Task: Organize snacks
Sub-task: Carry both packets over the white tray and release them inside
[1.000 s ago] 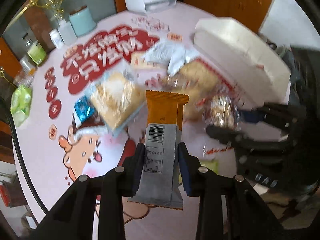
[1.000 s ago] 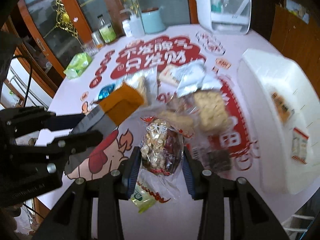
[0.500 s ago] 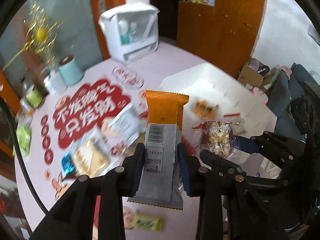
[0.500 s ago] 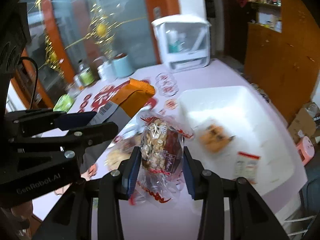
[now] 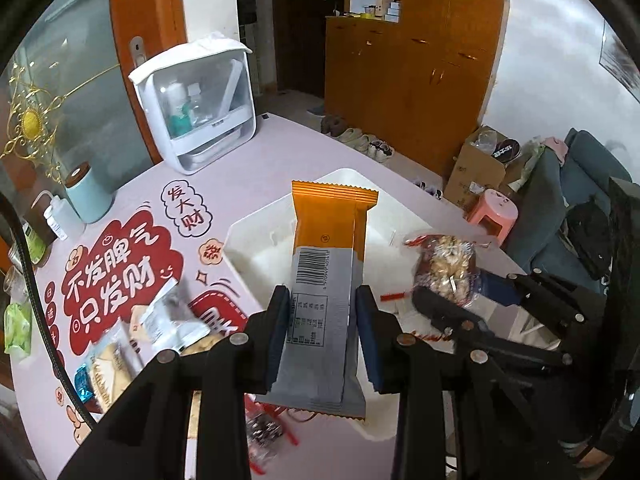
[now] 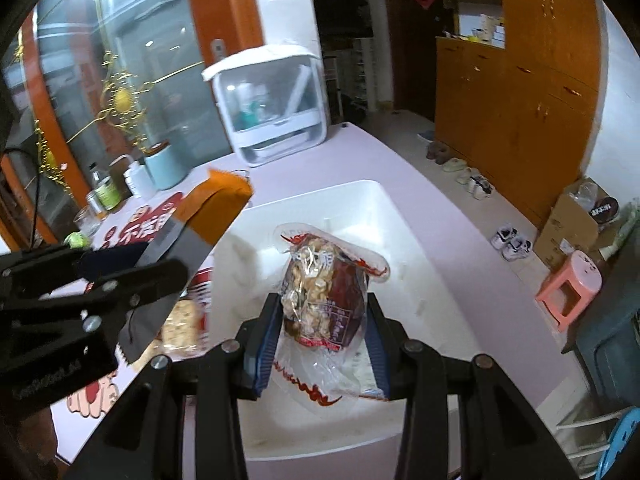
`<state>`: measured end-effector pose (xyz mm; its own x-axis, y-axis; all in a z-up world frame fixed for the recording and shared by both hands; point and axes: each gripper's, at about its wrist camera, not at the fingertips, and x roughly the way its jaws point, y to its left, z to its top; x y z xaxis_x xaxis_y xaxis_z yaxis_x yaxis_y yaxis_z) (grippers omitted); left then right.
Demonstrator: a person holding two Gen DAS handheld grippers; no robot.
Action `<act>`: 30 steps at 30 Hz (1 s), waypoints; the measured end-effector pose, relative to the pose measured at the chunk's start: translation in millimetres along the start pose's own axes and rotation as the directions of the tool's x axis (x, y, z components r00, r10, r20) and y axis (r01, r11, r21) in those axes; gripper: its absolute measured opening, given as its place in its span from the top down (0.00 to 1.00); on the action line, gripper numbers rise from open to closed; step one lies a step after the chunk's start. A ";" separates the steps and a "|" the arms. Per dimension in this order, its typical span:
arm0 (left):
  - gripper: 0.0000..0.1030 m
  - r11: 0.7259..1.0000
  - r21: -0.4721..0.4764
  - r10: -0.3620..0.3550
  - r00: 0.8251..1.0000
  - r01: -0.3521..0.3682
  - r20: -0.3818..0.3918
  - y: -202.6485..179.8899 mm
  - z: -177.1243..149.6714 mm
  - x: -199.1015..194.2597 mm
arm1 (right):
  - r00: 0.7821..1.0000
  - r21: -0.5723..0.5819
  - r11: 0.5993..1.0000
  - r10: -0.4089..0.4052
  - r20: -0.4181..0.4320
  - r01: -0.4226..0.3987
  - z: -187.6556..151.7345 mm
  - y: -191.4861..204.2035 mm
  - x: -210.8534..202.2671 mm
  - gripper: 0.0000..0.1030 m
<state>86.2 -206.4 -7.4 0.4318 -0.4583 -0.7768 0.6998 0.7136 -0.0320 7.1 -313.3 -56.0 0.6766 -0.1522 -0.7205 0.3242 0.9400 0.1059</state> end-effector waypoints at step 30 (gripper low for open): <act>0.19 0.995 -0.100 0.001 0.983 -0.019 -0.184 -32.9 -6.1 67.3 | 0.995 0.014 1.000 0.012 -0.100 -0.010 29.5 -48.6 75.2 0.60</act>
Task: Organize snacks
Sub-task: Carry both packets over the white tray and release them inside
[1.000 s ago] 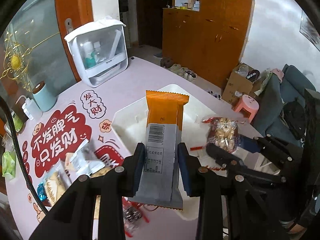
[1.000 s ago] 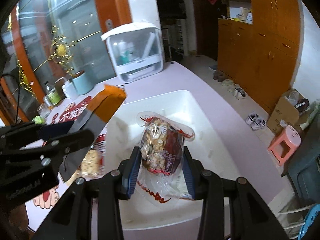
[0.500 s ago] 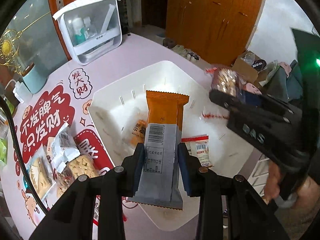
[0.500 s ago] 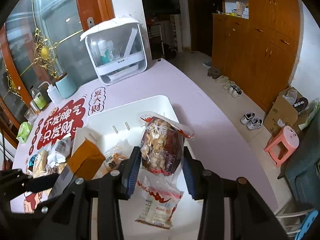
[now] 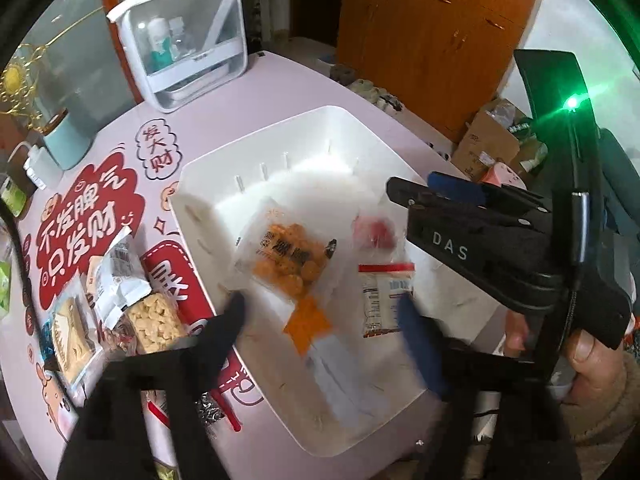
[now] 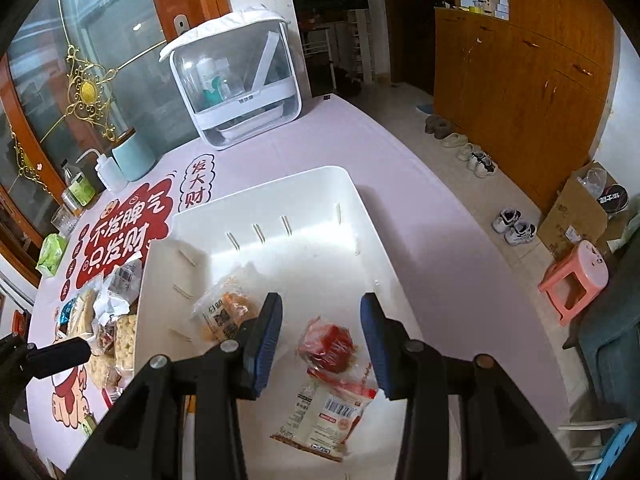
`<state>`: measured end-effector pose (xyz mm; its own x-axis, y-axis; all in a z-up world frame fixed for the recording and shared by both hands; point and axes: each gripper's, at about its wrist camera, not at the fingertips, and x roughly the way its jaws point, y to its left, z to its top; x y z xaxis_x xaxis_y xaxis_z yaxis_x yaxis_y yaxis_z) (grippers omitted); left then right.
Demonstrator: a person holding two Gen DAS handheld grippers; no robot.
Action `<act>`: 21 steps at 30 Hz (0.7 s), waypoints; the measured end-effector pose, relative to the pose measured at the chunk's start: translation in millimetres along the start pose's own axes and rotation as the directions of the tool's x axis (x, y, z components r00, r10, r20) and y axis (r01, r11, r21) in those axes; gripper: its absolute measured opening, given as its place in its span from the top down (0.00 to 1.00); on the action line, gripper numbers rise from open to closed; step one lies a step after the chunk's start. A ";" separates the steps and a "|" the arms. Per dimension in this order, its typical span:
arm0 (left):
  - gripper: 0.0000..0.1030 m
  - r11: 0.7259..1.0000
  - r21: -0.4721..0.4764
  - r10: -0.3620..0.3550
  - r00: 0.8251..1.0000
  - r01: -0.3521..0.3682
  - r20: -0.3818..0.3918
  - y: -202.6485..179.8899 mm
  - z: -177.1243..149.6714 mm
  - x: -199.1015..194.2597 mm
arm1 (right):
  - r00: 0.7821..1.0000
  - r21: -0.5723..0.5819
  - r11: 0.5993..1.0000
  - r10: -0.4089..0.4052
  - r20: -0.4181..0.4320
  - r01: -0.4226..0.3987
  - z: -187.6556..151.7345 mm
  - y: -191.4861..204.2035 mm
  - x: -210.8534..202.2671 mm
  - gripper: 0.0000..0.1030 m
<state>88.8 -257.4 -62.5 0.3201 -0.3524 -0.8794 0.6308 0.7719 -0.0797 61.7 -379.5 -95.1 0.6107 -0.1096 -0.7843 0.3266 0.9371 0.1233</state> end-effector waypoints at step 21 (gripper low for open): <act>0.19 0.993 -0.042 0.114 0.994 -0.114 -0.003 13.5 -16.1 -15.6 | 1.000 0.004 1.000 -0.003 0.018 0.003 -13.8 15.0 -31.4 0.60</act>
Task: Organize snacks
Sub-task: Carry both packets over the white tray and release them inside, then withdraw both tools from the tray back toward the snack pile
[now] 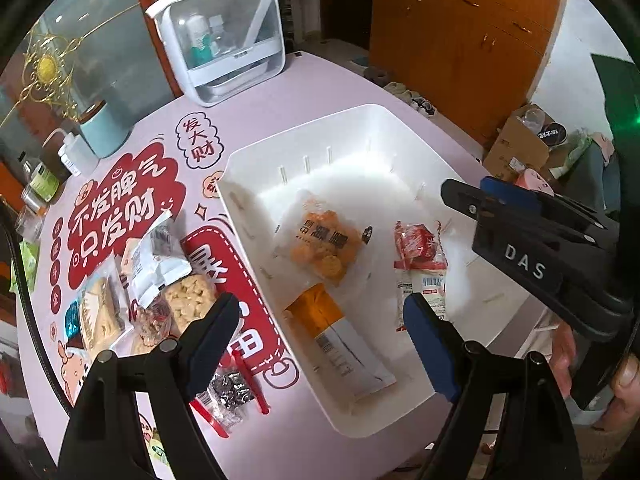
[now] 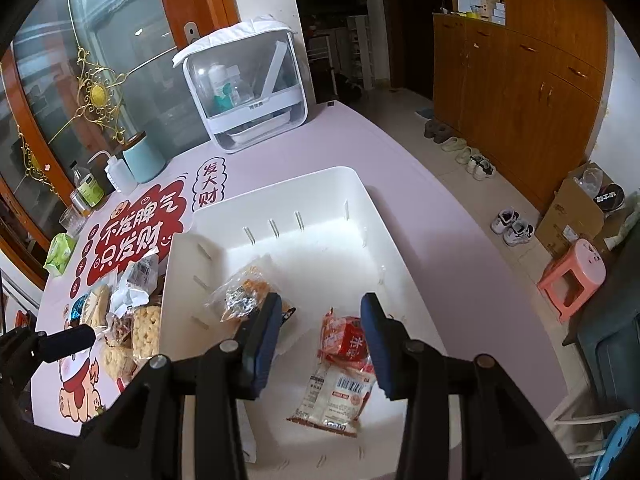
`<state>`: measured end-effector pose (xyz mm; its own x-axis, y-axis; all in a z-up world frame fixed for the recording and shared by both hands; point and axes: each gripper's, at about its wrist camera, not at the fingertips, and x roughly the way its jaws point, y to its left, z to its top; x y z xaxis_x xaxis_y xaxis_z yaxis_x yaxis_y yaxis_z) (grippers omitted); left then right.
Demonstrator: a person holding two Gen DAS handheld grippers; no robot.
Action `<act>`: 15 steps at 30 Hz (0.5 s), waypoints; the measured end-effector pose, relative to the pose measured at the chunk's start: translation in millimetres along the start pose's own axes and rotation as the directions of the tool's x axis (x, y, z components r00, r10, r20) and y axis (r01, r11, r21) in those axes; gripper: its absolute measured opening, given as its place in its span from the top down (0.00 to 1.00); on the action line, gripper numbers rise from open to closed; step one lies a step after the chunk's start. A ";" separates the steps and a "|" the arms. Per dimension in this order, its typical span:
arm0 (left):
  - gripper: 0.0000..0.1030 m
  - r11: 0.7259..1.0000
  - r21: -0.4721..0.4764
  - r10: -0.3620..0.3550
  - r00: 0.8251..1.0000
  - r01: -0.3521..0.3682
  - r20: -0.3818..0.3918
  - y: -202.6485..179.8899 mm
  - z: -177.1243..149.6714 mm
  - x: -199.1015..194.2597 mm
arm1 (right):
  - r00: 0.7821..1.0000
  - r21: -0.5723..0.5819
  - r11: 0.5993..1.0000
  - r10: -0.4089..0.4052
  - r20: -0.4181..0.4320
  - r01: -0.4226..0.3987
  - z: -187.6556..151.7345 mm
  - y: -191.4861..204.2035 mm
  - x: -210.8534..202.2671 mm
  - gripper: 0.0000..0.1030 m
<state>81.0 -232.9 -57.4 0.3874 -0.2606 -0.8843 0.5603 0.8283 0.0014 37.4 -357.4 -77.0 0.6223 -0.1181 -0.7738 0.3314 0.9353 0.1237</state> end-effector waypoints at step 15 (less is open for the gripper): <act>0.19 0.999 -0.035 -0.015 0.995 0.019 0.097 39.4 -13.1 -49.0 | 0.994 -0.017 0.997 -0.073 0.080 0.075 3.0 39.0 -51.3 0.59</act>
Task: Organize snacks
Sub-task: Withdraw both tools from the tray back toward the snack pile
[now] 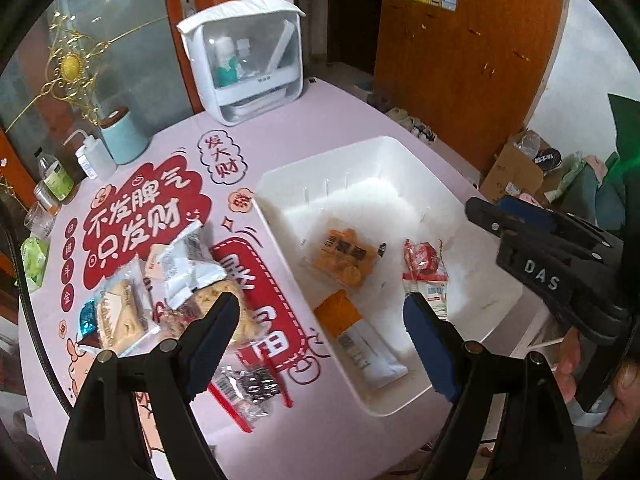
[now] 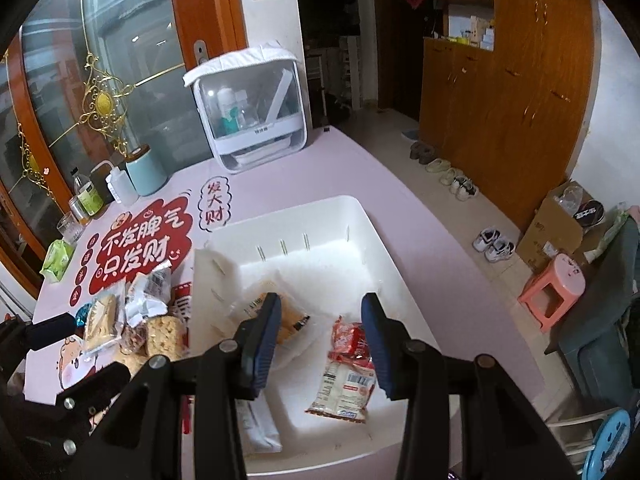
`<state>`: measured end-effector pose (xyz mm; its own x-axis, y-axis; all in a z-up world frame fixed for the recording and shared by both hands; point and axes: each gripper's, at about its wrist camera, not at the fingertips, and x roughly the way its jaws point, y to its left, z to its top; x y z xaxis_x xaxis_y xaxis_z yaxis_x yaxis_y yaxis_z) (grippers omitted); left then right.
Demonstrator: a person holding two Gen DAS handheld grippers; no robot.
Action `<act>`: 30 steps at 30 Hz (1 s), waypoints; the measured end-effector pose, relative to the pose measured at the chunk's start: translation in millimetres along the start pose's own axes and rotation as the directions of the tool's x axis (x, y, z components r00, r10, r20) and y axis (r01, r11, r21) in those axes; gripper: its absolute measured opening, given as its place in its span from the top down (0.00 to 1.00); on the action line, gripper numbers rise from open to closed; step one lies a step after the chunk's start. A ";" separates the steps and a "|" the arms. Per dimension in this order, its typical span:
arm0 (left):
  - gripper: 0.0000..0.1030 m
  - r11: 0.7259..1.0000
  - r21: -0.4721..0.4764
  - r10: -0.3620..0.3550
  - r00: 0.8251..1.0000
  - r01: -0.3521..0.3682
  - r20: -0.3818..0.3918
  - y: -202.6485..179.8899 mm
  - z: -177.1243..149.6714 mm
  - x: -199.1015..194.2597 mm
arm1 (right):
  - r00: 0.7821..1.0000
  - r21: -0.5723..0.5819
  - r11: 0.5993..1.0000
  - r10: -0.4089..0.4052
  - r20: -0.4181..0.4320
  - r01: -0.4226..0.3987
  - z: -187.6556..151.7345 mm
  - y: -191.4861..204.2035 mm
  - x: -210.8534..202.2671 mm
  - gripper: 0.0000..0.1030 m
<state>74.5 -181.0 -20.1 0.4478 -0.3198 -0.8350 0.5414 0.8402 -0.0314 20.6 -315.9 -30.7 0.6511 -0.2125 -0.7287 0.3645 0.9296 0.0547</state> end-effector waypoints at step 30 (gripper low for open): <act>0.19 0.886 -0.441 0.174 0.984 -0.142 0.032 365.0 -96.9 -45.6 | 1.000 -0.118 0.993 -0.015 -0.004 0.014 -33.4 214.5 -26.1 0.50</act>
<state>182.7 182.6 -46.7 0.5578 -0.1828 -0.8096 0.1023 0.9832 -0.1515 59.5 -100.9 -22.7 0.6431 -0.2251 -0.7320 0.2929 0.9555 -0.0365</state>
